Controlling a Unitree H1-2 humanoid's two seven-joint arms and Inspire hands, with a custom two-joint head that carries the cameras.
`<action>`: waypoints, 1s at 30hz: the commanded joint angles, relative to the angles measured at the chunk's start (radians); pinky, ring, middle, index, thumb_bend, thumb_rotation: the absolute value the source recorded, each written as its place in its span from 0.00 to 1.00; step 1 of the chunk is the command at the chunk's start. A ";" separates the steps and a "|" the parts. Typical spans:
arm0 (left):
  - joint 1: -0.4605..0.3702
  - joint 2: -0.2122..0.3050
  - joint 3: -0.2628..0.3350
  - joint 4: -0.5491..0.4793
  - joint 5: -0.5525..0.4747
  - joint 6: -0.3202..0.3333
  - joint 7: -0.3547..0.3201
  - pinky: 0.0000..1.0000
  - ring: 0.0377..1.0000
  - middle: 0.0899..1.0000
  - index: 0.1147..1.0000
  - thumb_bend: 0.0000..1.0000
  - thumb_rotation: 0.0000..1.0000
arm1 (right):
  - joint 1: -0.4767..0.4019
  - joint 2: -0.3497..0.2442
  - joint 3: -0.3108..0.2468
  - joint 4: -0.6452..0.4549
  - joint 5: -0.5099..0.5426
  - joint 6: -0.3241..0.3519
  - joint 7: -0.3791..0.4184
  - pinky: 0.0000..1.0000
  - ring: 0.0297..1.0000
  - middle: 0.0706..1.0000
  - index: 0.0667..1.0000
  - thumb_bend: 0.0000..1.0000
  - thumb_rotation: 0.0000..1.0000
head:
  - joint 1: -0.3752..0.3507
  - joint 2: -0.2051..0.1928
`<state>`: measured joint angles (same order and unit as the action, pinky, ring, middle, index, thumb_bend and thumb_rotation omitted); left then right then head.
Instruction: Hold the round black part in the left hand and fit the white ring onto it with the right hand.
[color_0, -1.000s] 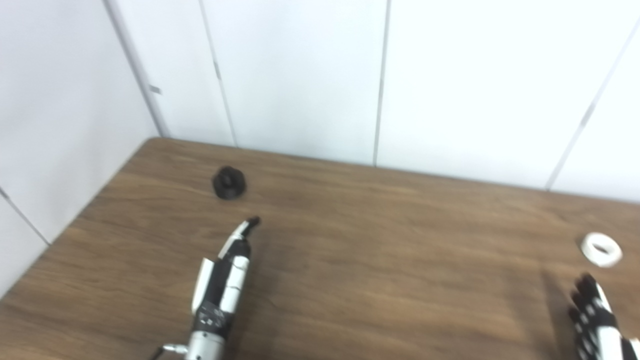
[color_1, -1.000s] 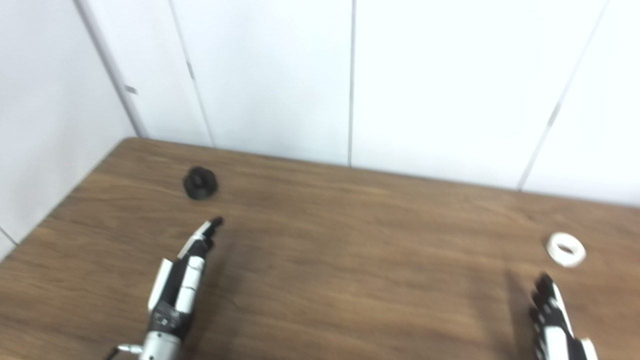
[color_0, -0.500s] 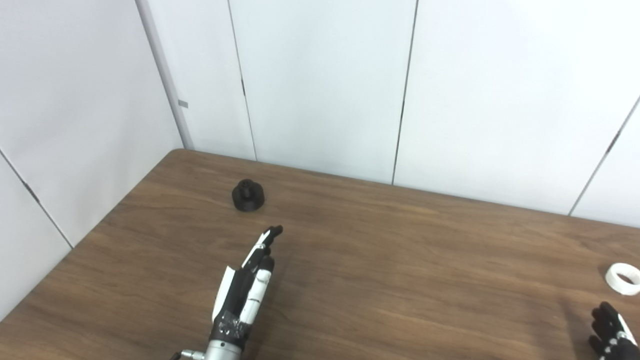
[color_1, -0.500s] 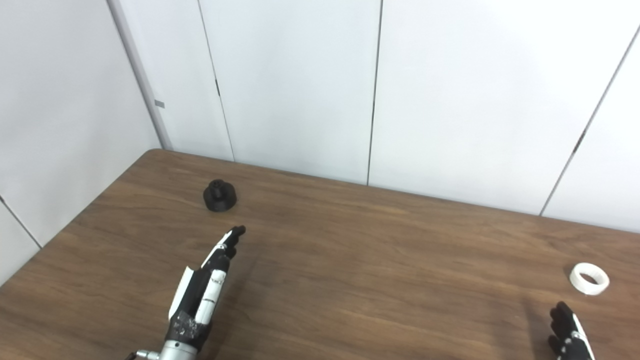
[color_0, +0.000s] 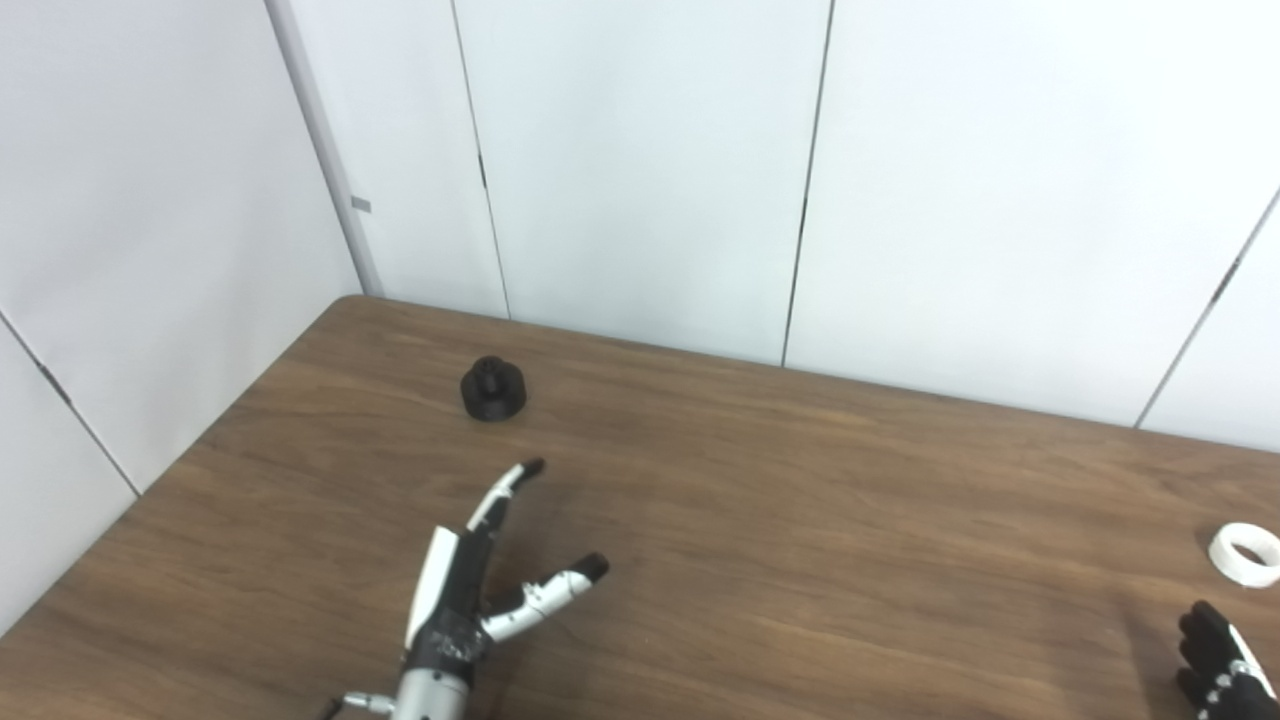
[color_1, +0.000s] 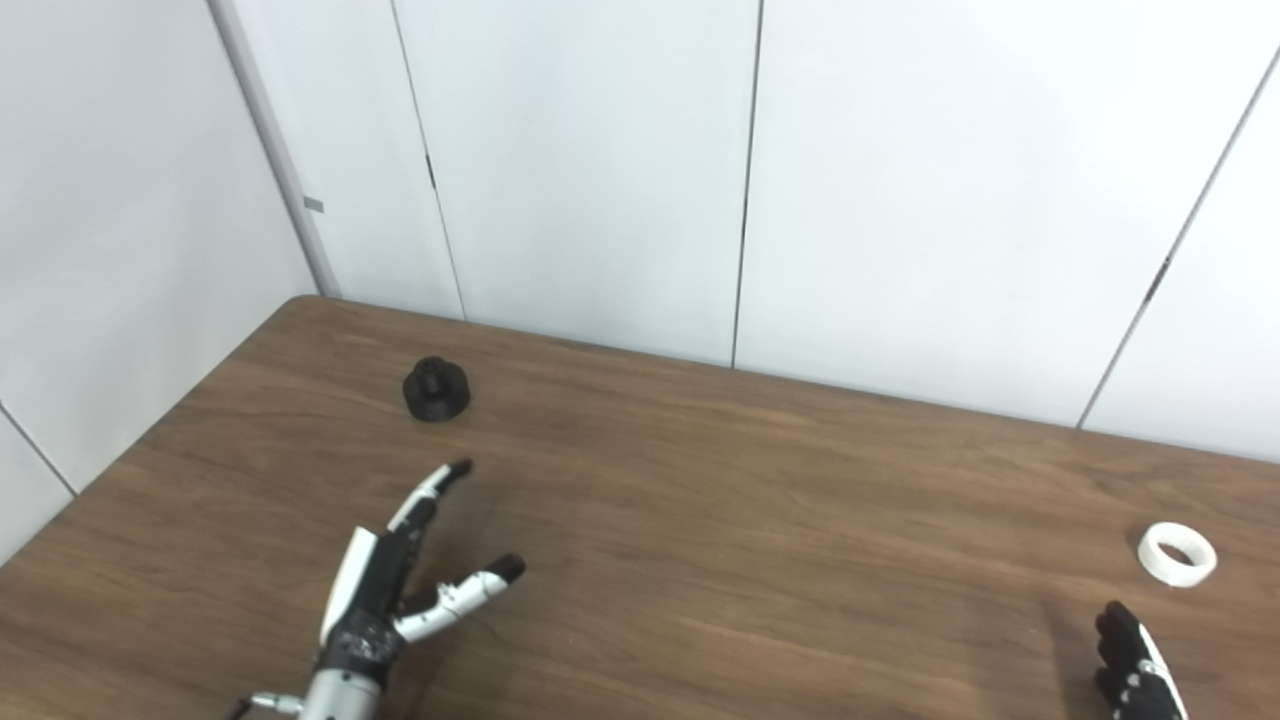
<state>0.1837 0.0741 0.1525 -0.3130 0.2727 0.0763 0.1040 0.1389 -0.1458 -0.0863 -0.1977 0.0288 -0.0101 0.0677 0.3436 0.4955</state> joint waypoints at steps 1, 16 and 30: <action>-0.058 0.056 0.016 -0.053 0.053 0.052 -0.004 1.00 1.00 0.96 0.92 0.98 0.39 | -0.012 0.004 0.003 -0.007 -0.013 -0.017 -0.009 0.98 0.97 0.94 0.93 0.72 1.00 | 0.000 0.001; -0.274 0.274 0.056 0.085 0.186 0.205 -0.005 1.00 1.00 0.98 0.88 1.00 0.39 | -0.020 -0.007 0.018 -0.003 0.026 -0.009 0.018 1.00 1.00 0.99 0.97 0.70 1.00 | -0.007 0.002; -0.472 0.380 0.006 0.395 0.236 0.247 0.016 1.00 1.00 0.97 0.87 1.00 0.40 | -0.016 -0.003 0.022 -0.028 0.035 0.013 0.015 1.00 1.00 1.00 0.99 0.65 1.00 | -0.012 0.006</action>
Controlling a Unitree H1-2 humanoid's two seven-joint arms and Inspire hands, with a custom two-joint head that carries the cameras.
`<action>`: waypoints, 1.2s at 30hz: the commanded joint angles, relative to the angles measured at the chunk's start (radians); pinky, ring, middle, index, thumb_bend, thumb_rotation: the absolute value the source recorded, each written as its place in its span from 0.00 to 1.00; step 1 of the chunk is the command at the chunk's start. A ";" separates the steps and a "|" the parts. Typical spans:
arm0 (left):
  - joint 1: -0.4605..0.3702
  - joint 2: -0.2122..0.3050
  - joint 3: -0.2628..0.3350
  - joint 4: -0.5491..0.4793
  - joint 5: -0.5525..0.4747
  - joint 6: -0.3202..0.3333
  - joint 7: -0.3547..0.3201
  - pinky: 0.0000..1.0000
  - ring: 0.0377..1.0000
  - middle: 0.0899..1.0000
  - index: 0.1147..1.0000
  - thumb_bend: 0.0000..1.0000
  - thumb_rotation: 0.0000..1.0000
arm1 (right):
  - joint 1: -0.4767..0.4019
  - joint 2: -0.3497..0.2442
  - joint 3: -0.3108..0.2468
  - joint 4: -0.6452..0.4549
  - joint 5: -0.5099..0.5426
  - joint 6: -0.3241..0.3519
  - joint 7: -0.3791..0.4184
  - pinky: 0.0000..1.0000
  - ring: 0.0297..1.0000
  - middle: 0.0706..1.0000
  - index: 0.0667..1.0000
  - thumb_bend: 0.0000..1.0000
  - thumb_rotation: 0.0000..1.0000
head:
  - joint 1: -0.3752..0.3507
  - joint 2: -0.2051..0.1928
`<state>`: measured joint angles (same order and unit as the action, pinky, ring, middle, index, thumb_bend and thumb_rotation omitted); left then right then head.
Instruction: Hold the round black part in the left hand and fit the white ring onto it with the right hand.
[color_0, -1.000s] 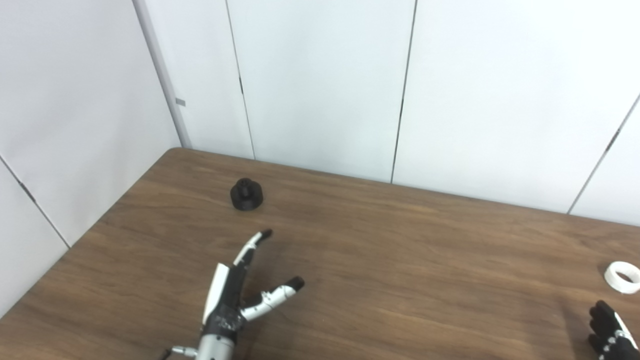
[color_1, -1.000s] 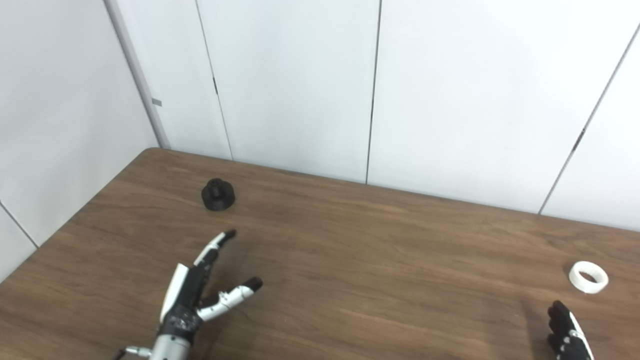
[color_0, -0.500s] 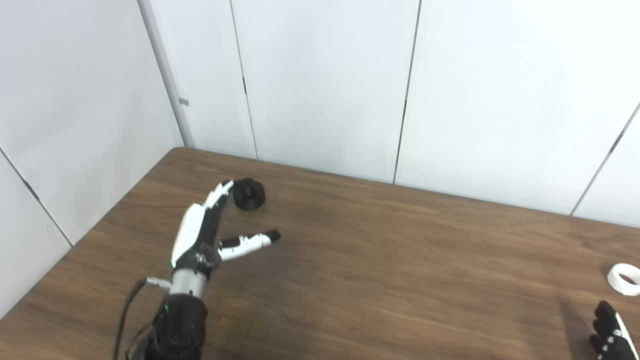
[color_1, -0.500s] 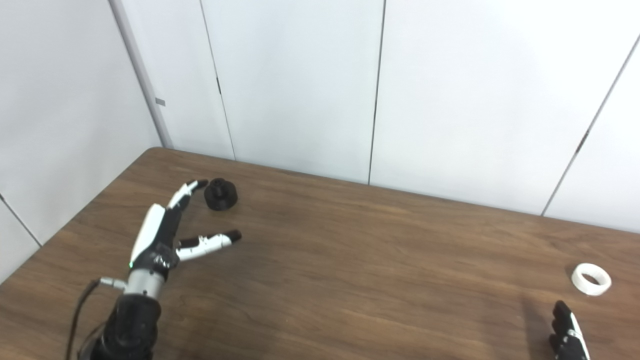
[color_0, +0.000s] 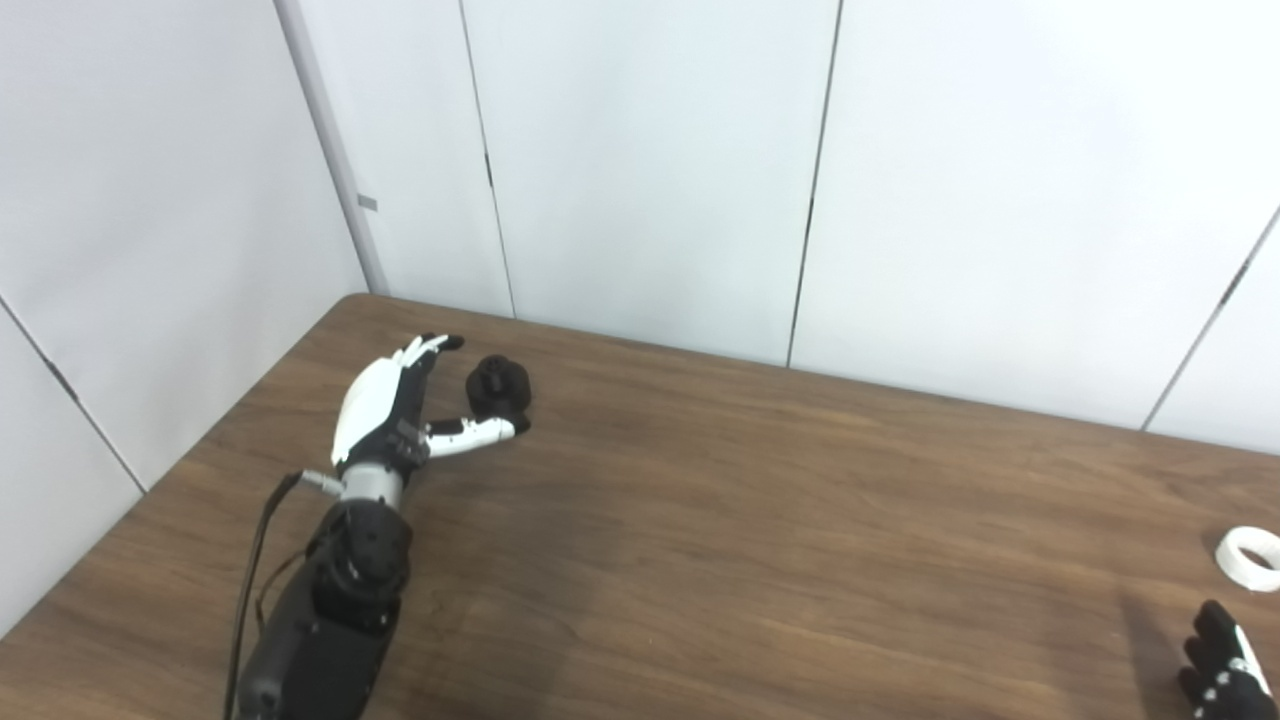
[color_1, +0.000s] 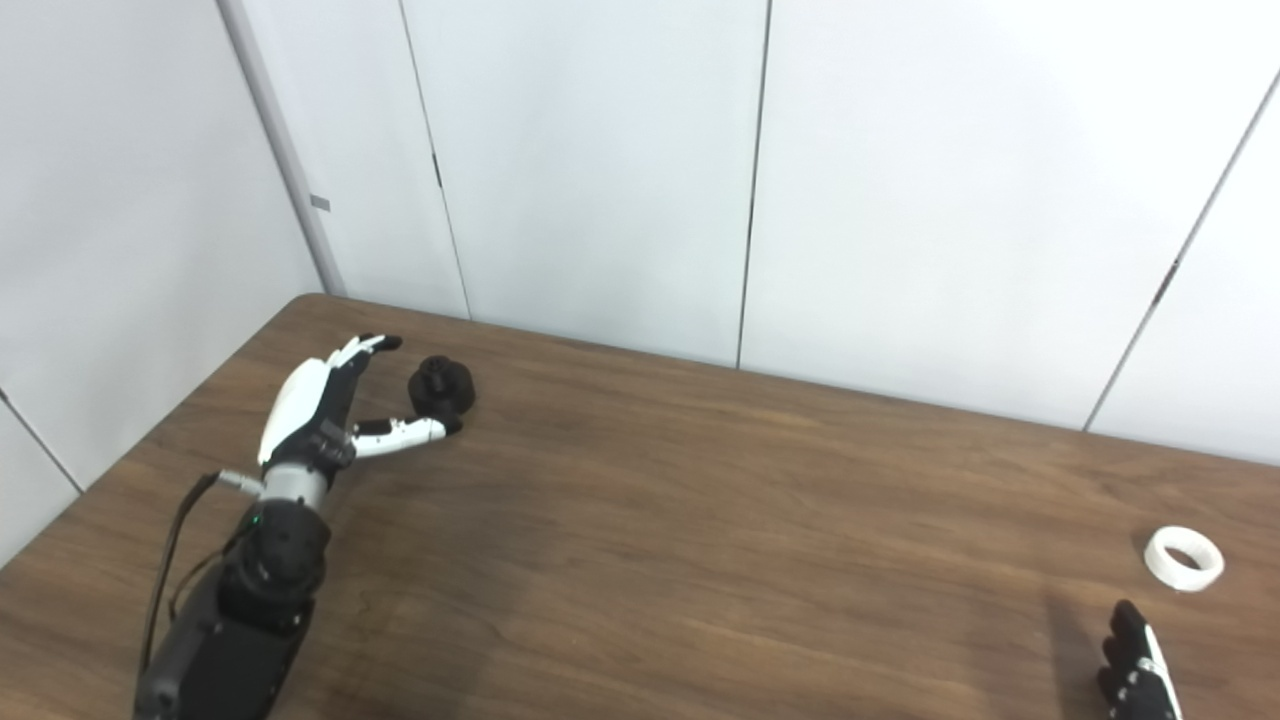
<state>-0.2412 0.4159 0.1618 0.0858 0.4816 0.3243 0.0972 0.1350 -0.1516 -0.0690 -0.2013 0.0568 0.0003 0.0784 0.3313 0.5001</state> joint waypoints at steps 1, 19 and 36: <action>-0.058 0.046 -0.012 0.015 0.033 0.001 0.024 1.00 1.00 0.97 0.88 1.00 0.42 | -0.011 0.003 0.006 -0.027 0.007 0.004 0.005 1.00 1.00 1.00 0.99 0.65 1.00 | 0.002 0.002; -0.277 0.124 -0.157 0.365 0.080 0.035 0.028 1.00 1.00 0.99 0.86 1.00 0.45 | -0.006 0.012 0.016 -0.057 -0.014 0.016 -0.005 1.00 1.00 1.00 1.00 0.60 1.00 | -0.013 0.001; -0.361 0.140 -0.242 0.512 0.072 0.037 0.025 1.00 1.00 0.99 0.83 1.00 0.43 | 0.002 0.014 0.019 -0.092 -0.019 0.044 -0.010 1.00 1.00 1.00 1.00 0.57 1.00 | -0.020 0.002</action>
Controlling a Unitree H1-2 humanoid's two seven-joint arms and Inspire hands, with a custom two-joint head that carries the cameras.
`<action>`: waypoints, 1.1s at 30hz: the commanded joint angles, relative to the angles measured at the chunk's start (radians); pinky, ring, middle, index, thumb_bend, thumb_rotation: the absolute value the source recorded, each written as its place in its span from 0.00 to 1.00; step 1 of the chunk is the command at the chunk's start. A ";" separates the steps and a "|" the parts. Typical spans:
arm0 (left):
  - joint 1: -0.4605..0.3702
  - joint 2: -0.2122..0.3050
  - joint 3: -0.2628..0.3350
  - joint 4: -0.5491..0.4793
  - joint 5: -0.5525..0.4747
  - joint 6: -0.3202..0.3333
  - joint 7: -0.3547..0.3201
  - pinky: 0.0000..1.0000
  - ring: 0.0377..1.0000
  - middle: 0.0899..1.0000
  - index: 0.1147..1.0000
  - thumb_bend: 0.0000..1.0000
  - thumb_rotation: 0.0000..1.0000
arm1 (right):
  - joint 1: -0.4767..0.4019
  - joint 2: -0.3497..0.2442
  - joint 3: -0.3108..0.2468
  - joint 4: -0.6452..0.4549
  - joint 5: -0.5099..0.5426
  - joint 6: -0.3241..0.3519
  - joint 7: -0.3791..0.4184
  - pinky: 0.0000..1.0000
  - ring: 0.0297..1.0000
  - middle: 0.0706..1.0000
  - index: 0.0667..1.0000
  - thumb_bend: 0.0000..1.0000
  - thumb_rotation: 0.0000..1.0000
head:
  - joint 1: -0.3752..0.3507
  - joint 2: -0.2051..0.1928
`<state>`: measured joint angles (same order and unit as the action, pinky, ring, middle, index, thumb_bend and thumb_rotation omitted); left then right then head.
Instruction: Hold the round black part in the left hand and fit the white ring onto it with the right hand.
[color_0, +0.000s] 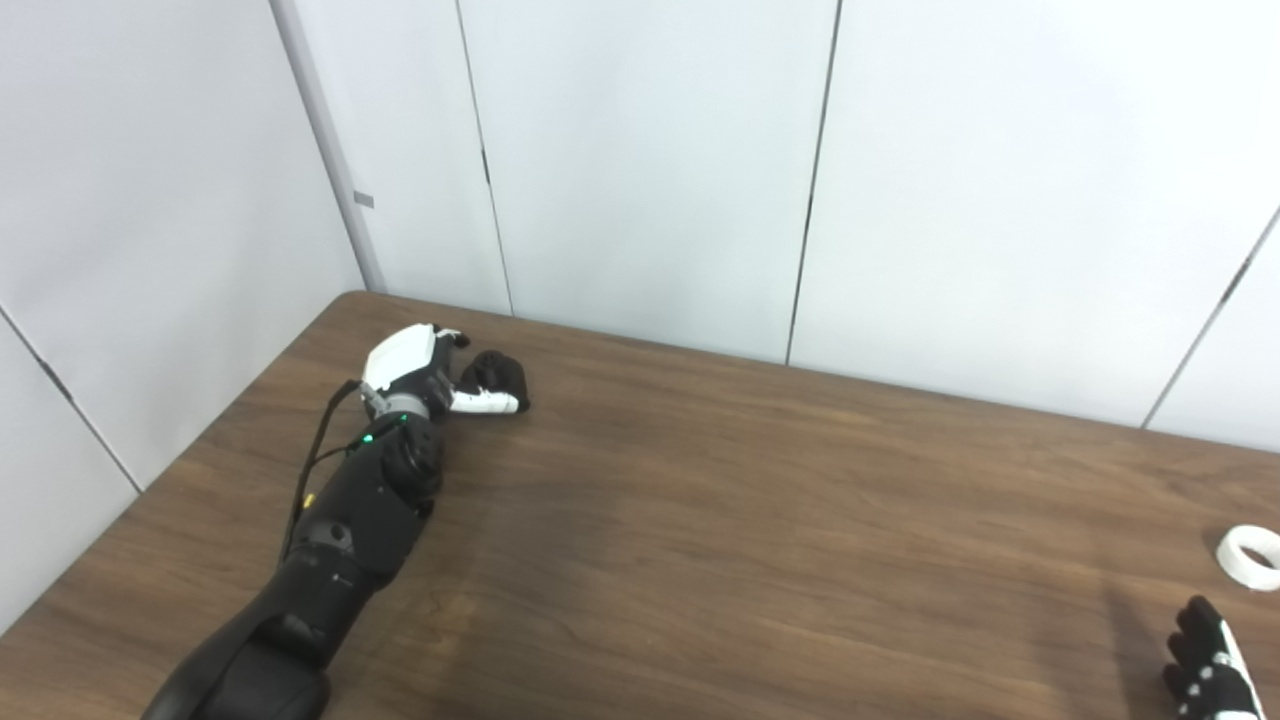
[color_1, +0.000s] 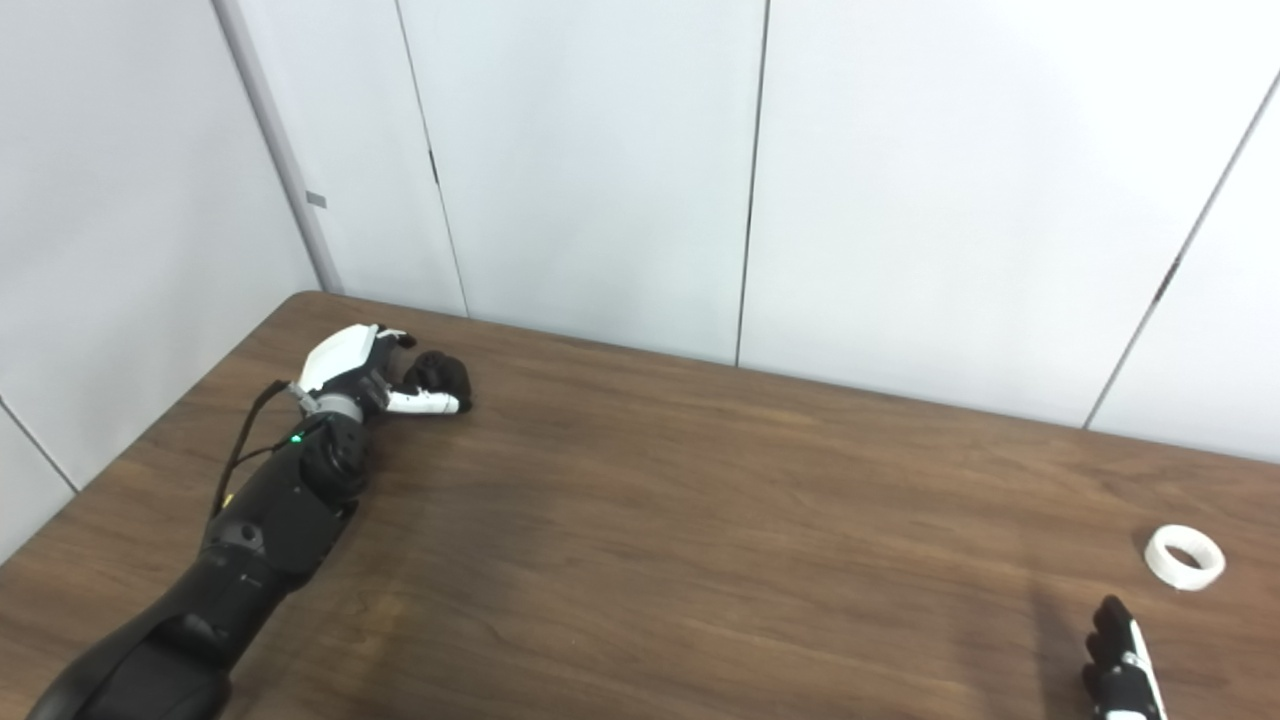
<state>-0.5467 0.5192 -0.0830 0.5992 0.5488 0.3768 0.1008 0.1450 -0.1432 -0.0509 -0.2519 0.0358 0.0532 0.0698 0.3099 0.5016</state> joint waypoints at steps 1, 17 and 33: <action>-0.056 0.036 0.003 0.004 0.002 -0.021 0.025 1.00 1.00 0.99 0.82 1.00 0.43 | -0.007 0.006 0.000 -0.043 0.004 -0.008 -0.002 1.00 1.00 1.00 1.00 0.56 1.00 | 0.001 0.000; -0.052 0.030 0.008 0.008 -0.033 -0.022 0.037 1.00 1.00 0.95 0.72 0.99 0.40 | -0.004 0.005 0.003 -0.062 -0.008 0.011 -0.005 1.00 1.00 1.00 1.00 0.49 1.00 | 0.001 0.004; -0.060 0.015 0.012 0.000 -0.056 -0.054 0.051 1.00 1.00 0.94 0.72 0.97 0.35 | -0.003 0.010 0.005 -0.088 -0.017 0.043 -0.010 1.00 1.00 1.00 1.00 0.46 1.00 | -0.003 0.005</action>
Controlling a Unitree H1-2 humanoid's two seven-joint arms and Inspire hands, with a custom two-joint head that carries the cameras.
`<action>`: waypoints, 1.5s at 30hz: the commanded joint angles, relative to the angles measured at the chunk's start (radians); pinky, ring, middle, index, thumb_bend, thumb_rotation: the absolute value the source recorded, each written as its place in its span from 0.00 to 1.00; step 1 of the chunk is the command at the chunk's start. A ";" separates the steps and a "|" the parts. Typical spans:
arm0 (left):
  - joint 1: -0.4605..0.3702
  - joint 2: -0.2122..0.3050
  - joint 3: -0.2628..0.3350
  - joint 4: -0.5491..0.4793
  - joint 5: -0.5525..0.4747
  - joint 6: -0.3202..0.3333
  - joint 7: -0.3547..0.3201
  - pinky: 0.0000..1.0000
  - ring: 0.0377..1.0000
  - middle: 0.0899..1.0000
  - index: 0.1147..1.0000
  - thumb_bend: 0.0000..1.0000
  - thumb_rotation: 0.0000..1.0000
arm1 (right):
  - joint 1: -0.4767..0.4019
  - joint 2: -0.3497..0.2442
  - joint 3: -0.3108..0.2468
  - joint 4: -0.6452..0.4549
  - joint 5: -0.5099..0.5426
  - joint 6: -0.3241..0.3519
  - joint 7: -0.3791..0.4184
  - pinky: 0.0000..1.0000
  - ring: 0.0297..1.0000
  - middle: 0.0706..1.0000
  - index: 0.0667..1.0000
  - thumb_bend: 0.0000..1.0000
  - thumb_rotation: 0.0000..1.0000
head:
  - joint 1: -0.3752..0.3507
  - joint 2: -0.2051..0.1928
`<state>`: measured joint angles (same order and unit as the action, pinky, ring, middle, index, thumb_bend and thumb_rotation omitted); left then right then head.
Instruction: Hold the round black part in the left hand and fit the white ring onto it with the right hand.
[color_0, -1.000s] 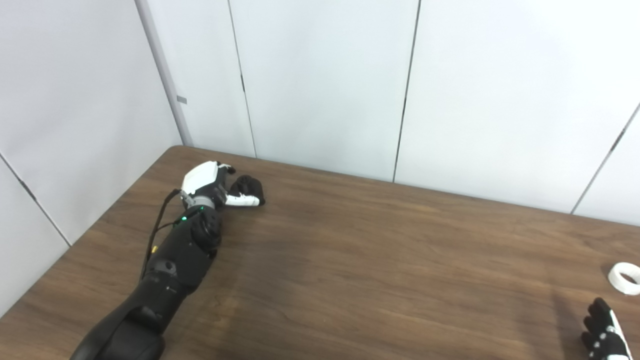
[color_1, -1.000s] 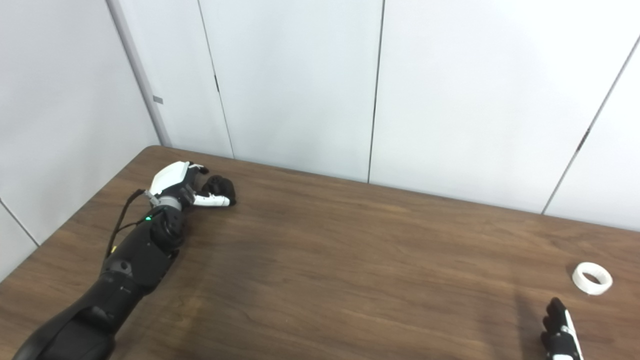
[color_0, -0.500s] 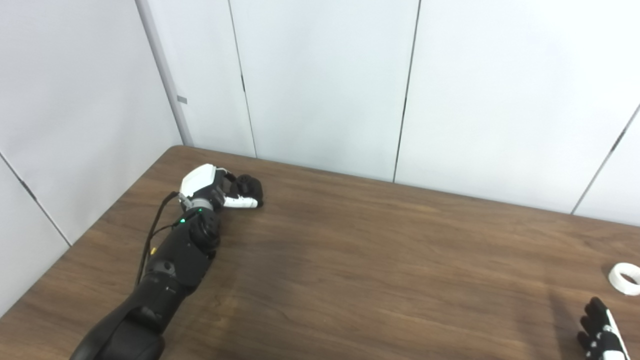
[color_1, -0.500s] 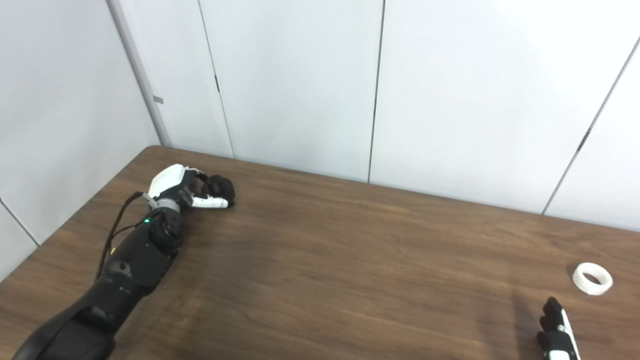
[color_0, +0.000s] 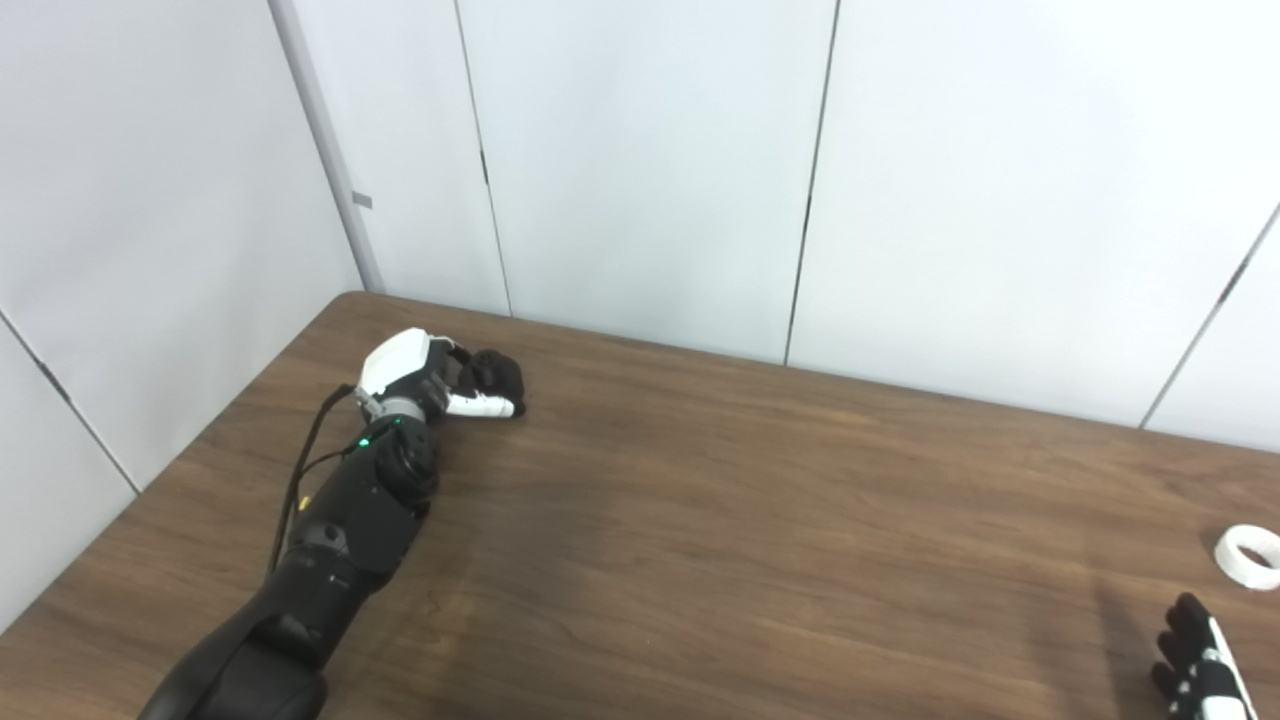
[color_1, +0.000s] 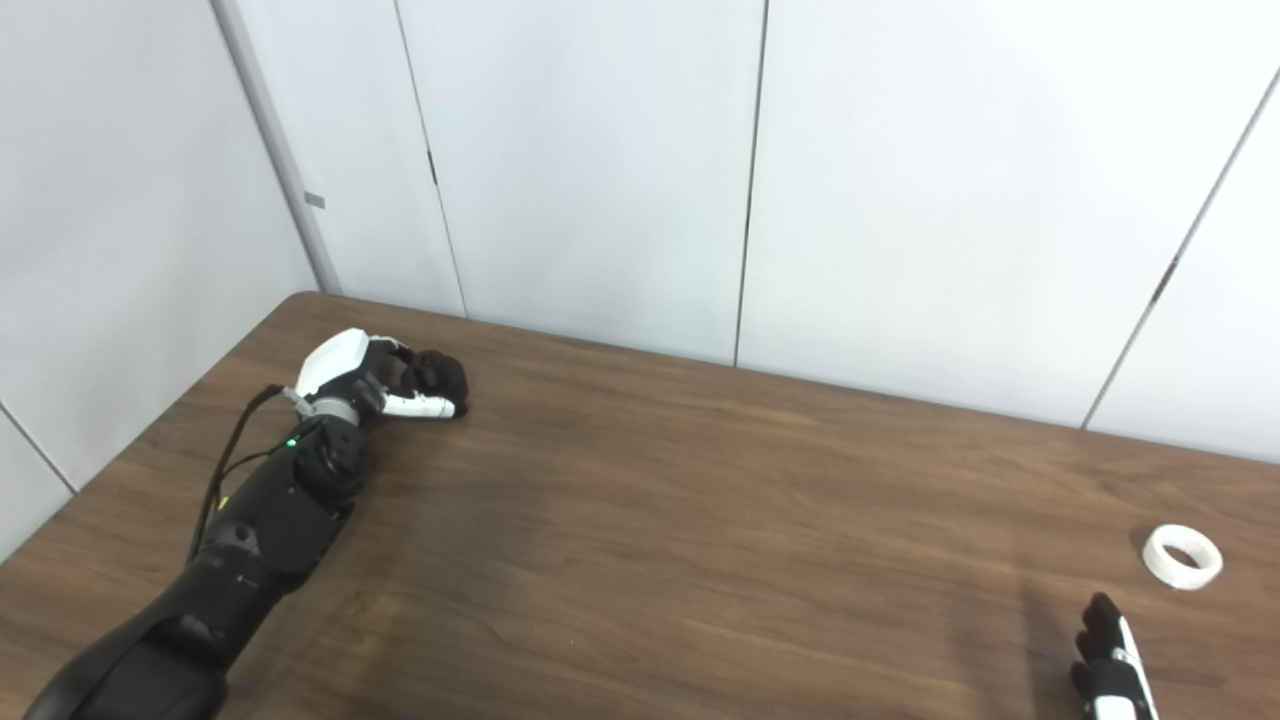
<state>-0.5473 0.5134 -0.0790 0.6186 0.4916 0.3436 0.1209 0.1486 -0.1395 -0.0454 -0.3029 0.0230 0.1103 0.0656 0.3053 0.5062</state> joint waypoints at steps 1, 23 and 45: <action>-0.060 0.021 0.006 -0.019 0.002 -0.020 0.028 1.00 1.00 0.94 0.72 0.97 0.35 | -0.007 0.006 0.000 -0.037 -0.004 -0.012 -0.005 1.00 1.00 1.00 1.00 0.46 1.00 | 0.001 0.001; -0.056 0.020 0.006 -0.010 -0.006 -0.020 0.049 1.00 0.98 0.92 0.69 0.96 0.34 | -0.009 0.001 -0.001 -0.055 -0.006 0.010 0.000 1.00 1.00 1.00 1.00 0.41 1.00 | 0.001 0.005; -0.042 0.033 -0.012 -0.014 0.009 -0.037 0.099 1.00 0.86 0.72 0.42 0.52 0.05 | -0.012 0.008 0.000 -0.052 -0.012 0.005 -0.005 1.00 1.00 1.00 1.00 0.38 1.00 | -0.003 0.006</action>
<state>-0.5475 0.5096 -0.0924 0.6276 0.4799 0.3367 0.1927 0.1487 -0.1394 -0.0452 -0.3165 0.0124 0.1396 0.0662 0.3007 0.5123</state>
